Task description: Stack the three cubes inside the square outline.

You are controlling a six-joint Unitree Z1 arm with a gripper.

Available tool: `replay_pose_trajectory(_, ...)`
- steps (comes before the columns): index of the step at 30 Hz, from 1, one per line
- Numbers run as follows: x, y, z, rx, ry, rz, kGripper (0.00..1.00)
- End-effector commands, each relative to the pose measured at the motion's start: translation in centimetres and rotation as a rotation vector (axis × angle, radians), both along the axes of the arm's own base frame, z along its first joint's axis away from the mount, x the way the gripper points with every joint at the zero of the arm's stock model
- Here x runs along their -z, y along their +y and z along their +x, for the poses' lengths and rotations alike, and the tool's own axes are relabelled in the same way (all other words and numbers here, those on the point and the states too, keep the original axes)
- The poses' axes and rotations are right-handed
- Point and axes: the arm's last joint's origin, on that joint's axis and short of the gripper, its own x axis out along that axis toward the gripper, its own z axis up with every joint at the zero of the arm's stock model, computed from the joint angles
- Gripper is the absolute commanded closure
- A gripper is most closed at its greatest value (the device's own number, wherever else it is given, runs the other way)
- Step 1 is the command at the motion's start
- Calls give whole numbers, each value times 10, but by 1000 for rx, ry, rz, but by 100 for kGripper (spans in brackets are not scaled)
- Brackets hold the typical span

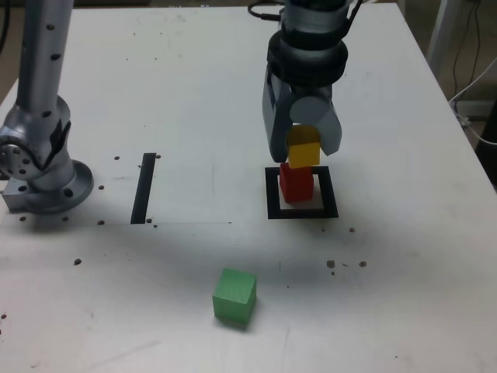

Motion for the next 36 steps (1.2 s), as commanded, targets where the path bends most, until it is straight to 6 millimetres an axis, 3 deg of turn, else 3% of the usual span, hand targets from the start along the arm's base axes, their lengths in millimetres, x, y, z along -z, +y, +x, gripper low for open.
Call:
replay_pose_trajectory(1,5,0,1,-8,14,1,86)
replay_pose_trajectory(24,20,2,6,-40,35,-3,86)
replay_pose_trajectory(36,24,6,4,-49,50,5,76)
